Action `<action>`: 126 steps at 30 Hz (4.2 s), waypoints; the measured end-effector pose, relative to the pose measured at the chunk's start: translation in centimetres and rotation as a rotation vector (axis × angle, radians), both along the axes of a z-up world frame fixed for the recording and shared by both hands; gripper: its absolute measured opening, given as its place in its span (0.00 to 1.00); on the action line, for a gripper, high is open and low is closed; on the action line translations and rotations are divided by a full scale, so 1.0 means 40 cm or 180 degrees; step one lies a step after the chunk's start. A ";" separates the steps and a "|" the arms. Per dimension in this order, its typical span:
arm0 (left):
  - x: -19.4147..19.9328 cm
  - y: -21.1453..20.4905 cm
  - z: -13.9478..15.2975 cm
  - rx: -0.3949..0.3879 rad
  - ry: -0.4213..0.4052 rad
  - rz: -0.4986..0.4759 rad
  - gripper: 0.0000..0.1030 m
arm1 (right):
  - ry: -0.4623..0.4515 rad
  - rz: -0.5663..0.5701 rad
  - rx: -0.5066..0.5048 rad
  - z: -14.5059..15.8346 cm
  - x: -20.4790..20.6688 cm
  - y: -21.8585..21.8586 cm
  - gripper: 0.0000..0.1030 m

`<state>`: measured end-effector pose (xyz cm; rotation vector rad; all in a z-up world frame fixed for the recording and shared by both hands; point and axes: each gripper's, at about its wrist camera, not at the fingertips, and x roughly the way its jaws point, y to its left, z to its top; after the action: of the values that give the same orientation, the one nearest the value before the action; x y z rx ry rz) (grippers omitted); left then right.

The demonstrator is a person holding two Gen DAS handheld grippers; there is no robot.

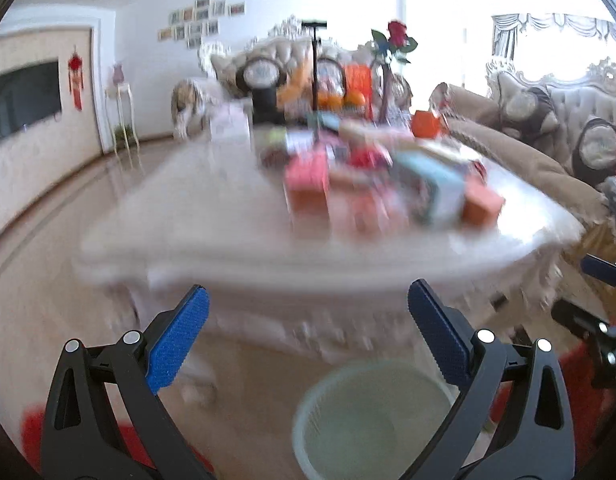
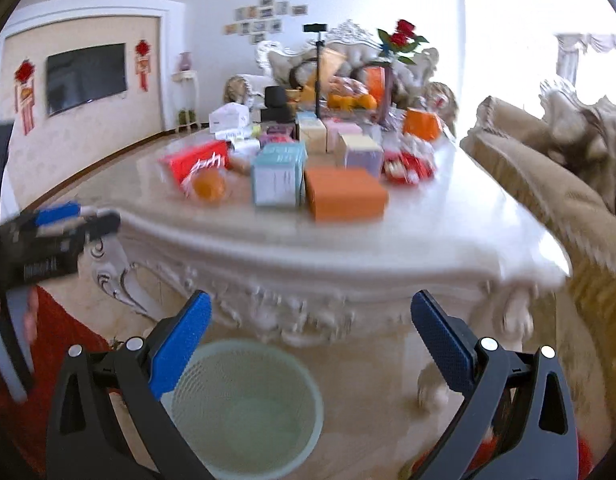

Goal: Collect trash
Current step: 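Grasp the red box with the left tool while the right tool grasps the orange box, then drop the red box and orange box into the wastebasket with both tools, then grasp the snack bag with the left tool while the right tool grasps the teal box, then drop the snack bag and teal box into the wastebasket with both tools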

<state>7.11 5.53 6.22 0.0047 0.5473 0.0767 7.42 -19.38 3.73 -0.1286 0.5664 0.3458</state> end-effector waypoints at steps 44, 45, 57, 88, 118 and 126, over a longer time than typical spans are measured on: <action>0.416 0.126 0.013 -0.0462 0.0587 -0.0159 0.35 | 0.0468 0.0215 0.0222 0.010 0.344 -0.047 0.66; 0.407 0.132 0.024 -0.0479 0.0558 -0.0135 0.35 | 0.0461 0.0185 0.0273 0.018 0.340 -0.056 0.66; -0.020 0.021 -0.043 -0.0865 0.0616 -0.0735 0.35 | 0.0712 0.0656 0.0936 0.000 0.005 -0.042 0.66; -0.005 -0.084 -0.477 -0.0736 0.1651 -0.0523 0.94 | 0.1454 0.0202 0.0257 -0.357 0.003 0.070 0.74; 0.354 -0.071 -0.063 0.0060 0.0489 -0.0602 0.78 | 0.0795 0.0365 0.0092 -0.006 0.425 0.188 0.69; 0.356 -0.055 -0.061 -0.0041 0.0486 -0.0572 0.45 | 0.0749 0.0382 0.0192 0.001 0.396 0.174 0.45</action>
<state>21.36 3.32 3.77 0.0473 0.6976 -0.1032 23.24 -12.43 3.78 -0.0642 0.7820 0.4982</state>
